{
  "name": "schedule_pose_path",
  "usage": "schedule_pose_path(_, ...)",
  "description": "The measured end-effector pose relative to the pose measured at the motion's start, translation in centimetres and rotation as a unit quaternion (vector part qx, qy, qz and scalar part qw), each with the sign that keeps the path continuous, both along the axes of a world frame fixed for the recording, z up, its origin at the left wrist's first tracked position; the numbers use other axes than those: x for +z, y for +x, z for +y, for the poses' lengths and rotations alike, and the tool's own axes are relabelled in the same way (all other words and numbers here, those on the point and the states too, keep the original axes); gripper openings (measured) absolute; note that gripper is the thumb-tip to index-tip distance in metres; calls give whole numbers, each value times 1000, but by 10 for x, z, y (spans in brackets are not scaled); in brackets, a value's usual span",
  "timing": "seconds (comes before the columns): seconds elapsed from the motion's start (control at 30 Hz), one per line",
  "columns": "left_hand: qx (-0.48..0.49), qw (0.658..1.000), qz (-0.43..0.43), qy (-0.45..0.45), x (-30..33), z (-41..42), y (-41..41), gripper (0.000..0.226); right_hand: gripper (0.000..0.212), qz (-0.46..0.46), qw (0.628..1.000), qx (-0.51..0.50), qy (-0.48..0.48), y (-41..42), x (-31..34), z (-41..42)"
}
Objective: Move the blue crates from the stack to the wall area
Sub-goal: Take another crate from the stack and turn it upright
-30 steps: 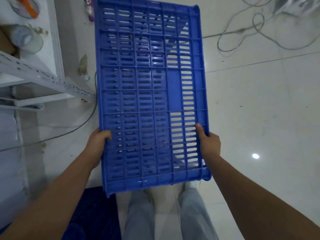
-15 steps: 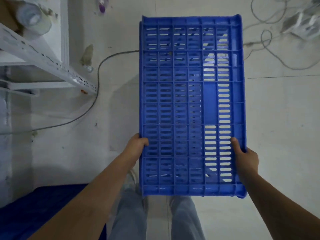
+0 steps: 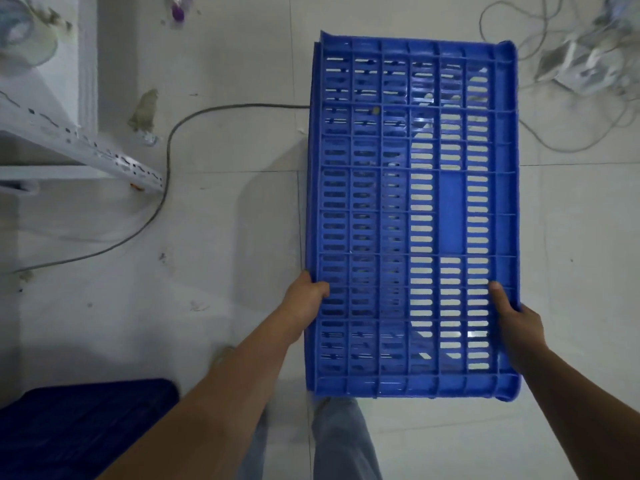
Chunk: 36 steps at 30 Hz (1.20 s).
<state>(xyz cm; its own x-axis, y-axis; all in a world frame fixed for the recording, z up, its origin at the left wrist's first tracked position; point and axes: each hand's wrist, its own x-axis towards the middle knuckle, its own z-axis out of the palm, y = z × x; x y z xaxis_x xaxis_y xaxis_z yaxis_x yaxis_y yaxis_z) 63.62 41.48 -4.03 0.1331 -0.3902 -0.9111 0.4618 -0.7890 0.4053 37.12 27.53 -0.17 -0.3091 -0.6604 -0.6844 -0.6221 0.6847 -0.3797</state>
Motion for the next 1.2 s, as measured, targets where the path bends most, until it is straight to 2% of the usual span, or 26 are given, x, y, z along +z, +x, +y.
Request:
schedule_pose_path(0.07,6,1000,8,-10,1,-7,-6,45,126,-17,1000,1,15,1,7,-11)
schedule_pose_path(0.17,8,1000,15,-20,3,-11,-9,41,63,-42,999,5,18,1,9,-19)
schedule_pose_path(0.23,6,1000,15,-18,5,-14,-11,40,46,-28,999,14,3,-7,1,-22)
schedule_pose_path(0.57,18,1000,-4,-20,10,-54,-62,41,43,-59,998,8,-1,-53,3,-65)
schedule_pose_path(0.67,50,998,-22,-16,11,-61,-74,51,60,-74,997,12,21,-62,6,-70)
schedule_pose_path(0.7,59,996,-62,-19,14,-61,-80,58,72,-85,996,17,30,-64,7,-72)
schedule_pose_path(0.73,47,989,-139,-25,18,-59,-86,66,88,-89,995,21,37,-66,9,-73)
schedule_pose_path(0.77,10,971,-236,-35,24,-57,-91,72,102,-98,994,21,47,-68,9,-74)
schedule_pose_path(0.83,-117,903,-407,-68,32,-51,-98,74,100,-123,990,21,63,-70,10,-79)
schedule_pose_path(0.87,-190,872,-445,-81,34,-47,-100,73,102,-131,989,24,65,-71,10,-83)
schedule_pose_path(0.9,-257,850,-452,-81,33,-45,-100,71,115,-140,988,23,65,-71,7,-88)
schedule_pose_path(0.97,-349,820,-450,-61,32,-40,-96,67,137,-154,986,19,53,-69,2,-97)
schedule_pose_path(1.0,-375,803,-460,-50,32,-40,-94,64,135,-164,985,10,45,-65,3,-100)
schedule_pose_path(1.07,-391,779,-488,-41,31,-40,-89,58,101,-174,983,-11,52,-50,19,-104)
schedule_pose_path(1.13,-385,784,-485,-44,31,-40,-87,56,61,-184,982,-13,50,-43,23,-103)
schedule_pose_path(1.2,-383,793,-473,-38,31,-37,-81,57,47,-186,982,7,33,-41,21,-99)
